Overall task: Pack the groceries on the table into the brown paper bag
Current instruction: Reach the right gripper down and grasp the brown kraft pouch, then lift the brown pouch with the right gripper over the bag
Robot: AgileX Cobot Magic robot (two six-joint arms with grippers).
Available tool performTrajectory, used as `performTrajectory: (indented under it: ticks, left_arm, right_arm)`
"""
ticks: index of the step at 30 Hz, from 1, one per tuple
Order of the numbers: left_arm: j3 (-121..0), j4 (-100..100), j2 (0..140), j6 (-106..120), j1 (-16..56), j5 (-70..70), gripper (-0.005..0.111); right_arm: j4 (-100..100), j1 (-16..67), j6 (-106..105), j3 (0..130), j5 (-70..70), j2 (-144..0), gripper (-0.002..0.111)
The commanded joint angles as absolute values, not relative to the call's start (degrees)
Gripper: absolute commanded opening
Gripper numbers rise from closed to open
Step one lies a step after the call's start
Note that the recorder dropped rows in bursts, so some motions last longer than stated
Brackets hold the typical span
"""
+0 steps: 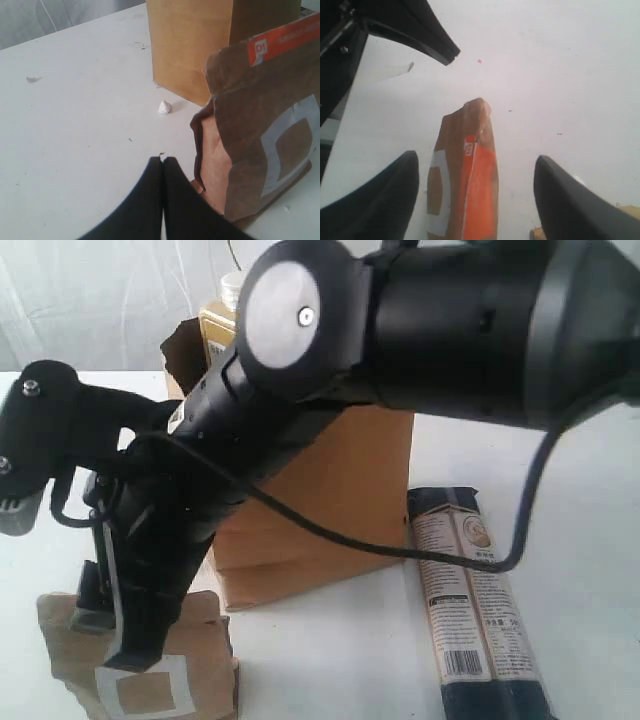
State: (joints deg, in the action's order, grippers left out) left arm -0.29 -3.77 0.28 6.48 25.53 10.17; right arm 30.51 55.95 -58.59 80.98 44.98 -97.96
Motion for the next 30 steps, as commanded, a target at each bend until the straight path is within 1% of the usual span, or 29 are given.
performTrajectory:
  ticks: [1, 4, 6, 7, 8, 9, 10, 11, 14, 23, 30]
  left_arm:
    - [0.0, -4.6, 0.0, 6.3, 25.8, 10.1, 0.000]
    - [0.0, -4.6, 0.0, 6.3, 25.8, 10.1, 0.000]
    - [0.0, -4.6, 0.0, 6.3, 25.8, 10.1, 0.000]
    - [0.0, -4.6, 0.0, 6.3, 25.8, 10.1, 0.000]
    - [0.0, -4.6, 0.0, 6.3, 25.8, 10.1, 0.000]
    - [0.0, -4.6, 0.0, 6.3, 25.8, 10.1, 0.000]
    - [0.0, -4.6, 0.0, 6.3, 25.8, 10.1, 0.000]
    - [0.0, -4.6, 0.0, 6.3, 25.8, 10.1, 0.000]
    - [0.0, -4.6, 0.0, 6.3, 25.8, 10.1, 0.000]
    - [0.0, -4.6, 0.0, 6.3, 25.8, 10.1, 0.000]
    - [0.0, -4.6, 0.0, 6.3, 25.8, 10.1, 0.000]
  right_arm:
    - [27.3, 56.0, -58.5, 81.7, 46.8, -101.8, 0.061]
    - [26.8, 56.0, -58.0, 81.7, 49.2, -104.0, 0.061]
    - [24.8, 56.0, -55.2, 81.7, 49.3, -105.2, 0.056]
    - [23.9, 56.0, -53.4, 81.7, 49.2, -105.5, 0.046]
    - [23.1, 56.0, -52.1, 81.7, 49.2, -105.6, 0.033]
    - [23.1, 56.0, -52.0, 81.7, 49.2, -105.6, 0.024]
    - [23.1, 56.0, -52.0, 81.7, 49.2, -105.0, 0.010]
    - [23.2, 56.0, -52.0, 81.9, 49.2, -104.6, 0.000]
    - [23.6, 56.0, -50.2, 82.3, 46.9, -100.9, 0.000]
    - [23.0, 56.6, -43.3, 82.9, 46.3, -87.6, 0.000]
    - [7.3, 56.5, -27.1, 85.7, 38.8, -76.8, 0.000]
